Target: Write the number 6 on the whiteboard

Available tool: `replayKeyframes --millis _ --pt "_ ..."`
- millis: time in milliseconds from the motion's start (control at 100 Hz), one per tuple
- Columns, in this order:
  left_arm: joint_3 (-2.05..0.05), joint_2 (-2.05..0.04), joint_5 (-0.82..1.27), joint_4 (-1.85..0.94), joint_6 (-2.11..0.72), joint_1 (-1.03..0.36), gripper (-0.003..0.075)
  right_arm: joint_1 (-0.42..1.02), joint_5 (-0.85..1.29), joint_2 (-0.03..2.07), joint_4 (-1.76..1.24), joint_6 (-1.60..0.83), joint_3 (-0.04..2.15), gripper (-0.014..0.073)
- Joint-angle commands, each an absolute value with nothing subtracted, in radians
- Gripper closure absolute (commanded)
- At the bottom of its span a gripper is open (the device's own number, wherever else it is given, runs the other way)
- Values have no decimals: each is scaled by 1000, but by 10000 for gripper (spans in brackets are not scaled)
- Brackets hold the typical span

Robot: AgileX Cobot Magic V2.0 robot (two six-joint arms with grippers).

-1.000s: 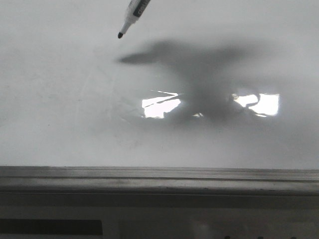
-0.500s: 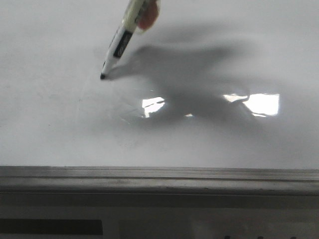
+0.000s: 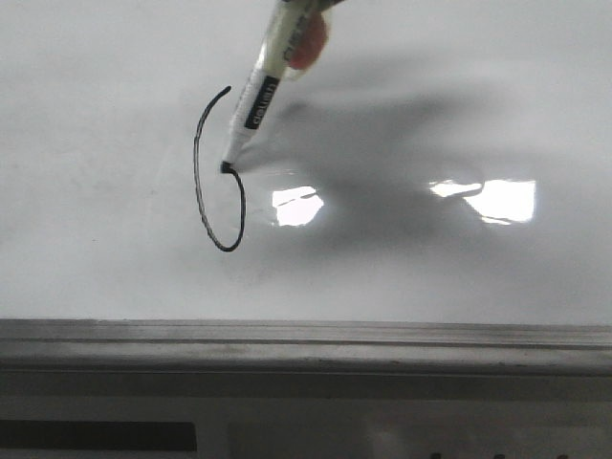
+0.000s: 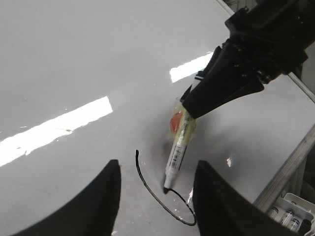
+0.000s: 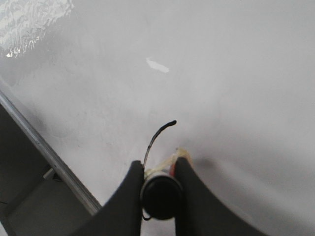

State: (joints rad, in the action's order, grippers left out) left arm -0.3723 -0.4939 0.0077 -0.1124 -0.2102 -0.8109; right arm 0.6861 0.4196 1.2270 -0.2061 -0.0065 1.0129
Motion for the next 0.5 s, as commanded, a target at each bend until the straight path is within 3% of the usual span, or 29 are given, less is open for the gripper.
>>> replayKeyframes --millis 0,280,490 --pt "-403 -500 -59 -121 -206 -808 405 706 377 1251 -192 -24 1068 657" --pt "-403 -523 -63 -116 -206 -810 405 735 385 1170 -195 -24 1070 657" --pt "-403 -725 -165 -116 -206 -874 405 821 449 1157 -195 -24 1066 657"
